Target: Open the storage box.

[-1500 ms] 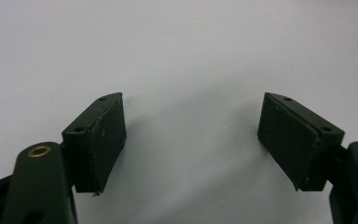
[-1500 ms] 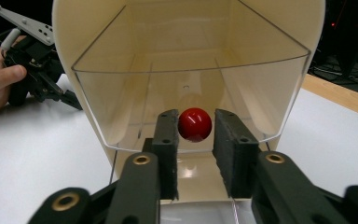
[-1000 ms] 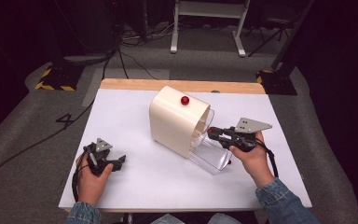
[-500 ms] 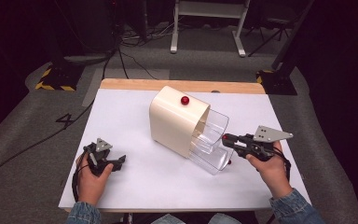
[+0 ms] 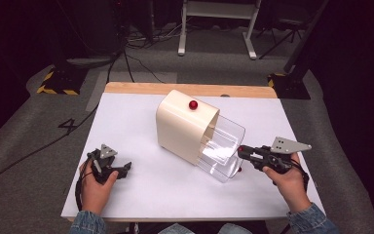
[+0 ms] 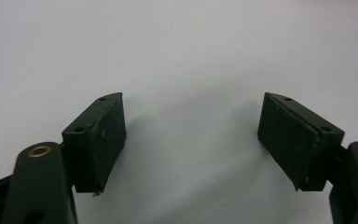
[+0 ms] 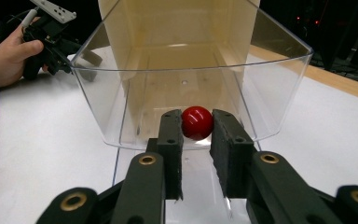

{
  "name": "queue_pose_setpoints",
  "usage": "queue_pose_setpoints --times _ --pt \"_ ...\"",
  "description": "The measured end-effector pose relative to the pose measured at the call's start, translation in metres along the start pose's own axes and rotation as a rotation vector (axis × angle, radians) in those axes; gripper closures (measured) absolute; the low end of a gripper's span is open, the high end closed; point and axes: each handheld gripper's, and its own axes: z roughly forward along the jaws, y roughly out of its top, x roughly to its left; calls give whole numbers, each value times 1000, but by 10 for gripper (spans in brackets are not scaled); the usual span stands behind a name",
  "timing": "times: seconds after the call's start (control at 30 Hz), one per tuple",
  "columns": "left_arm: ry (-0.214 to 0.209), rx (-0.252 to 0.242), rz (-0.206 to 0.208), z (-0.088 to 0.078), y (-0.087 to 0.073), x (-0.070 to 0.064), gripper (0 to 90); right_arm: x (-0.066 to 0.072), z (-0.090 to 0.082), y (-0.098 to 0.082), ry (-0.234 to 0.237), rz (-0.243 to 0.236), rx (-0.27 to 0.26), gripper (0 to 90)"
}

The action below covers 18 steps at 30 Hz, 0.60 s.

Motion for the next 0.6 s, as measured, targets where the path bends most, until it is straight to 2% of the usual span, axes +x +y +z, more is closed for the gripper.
queue_pose_setpoints --times 0.27,0.6 --pt "0 0 1 0 0 0 237 -1 5 -11 -15 17 40 689" --pt "0 0 2 0 0 0 237 -3 7 -20 -39 31 54 516"
